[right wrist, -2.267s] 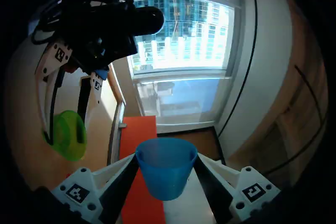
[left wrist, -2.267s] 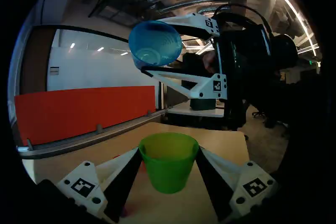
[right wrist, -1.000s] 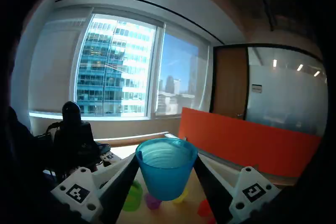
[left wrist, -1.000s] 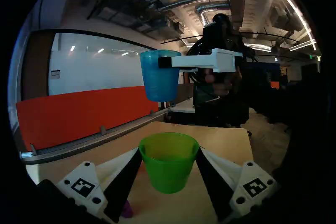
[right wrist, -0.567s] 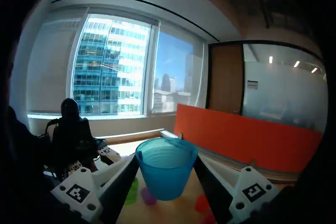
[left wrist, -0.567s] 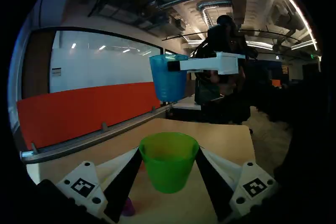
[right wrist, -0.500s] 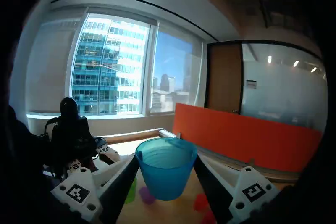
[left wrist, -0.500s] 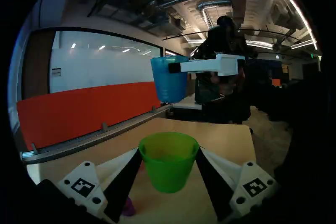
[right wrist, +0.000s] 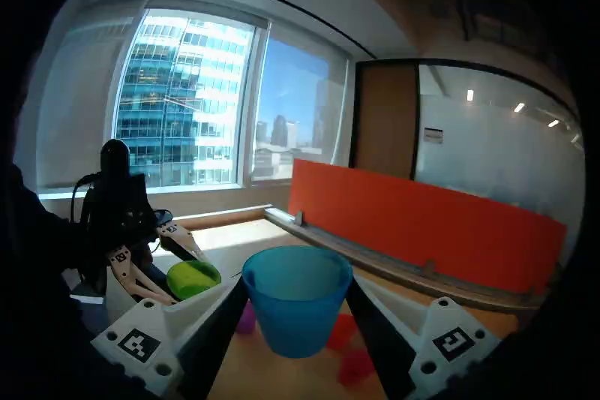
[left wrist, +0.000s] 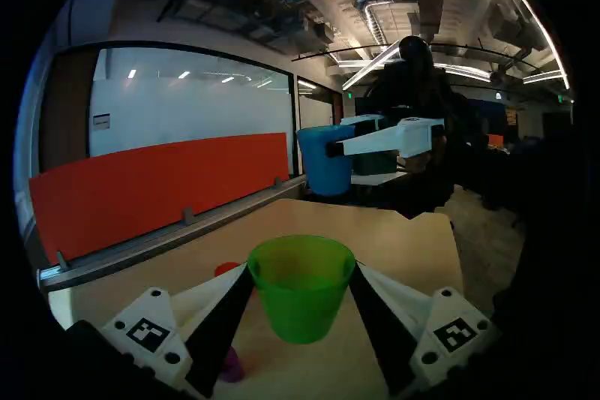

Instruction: Pour water

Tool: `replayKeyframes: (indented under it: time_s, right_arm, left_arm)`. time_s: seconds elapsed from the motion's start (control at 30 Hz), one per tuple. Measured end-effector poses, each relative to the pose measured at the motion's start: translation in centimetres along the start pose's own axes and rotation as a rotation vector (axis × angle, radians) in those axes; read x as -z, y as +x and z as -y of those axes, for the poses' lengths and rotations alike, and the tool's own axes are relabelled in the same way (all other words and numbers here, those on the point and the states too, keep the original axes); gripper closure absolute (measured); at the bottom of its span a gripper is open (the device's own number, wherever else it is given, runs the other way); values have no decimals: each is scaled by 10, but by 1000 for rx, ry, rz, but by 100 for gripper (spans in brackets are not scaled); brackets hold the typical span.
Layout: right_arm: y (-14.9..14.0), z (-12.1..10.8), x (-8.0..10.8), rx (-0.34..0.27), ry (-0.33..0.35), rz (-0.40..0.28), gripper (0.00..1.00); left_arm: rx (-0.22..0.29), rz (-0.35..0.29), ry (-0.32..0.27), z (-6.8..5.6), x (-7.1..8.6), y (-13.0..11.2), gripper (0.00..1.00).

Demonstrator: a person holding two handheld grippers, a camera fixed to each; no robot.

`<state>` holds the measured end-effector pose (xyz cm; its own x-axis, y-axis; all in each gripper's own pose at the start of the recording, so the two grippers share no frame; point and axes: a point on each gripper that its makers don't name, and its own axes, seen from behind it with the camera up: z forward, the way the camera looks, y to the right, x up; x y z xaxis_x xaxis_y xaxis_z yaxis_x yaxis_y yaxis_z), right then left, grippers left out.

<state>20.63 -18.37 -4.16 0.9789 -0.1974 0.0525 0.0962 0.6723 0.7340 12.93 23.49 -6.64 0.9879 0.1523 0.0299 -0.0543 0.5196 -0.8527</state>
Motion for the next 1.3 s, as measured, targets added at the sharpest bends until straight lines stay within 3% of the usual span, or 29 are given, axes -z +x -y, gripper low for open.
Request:
replayKeyframes:
  time_s: [0.67,1.3]
  right_arm:
    - [-79,-5,-5,-6,44,129,9]
    - [-153,-14,-18,-12,73,258,9]
  left_arm:
    - [-18,161,-28,0,-26,-49,14]
    - [-9,340,-67,5,-52,-117,14]
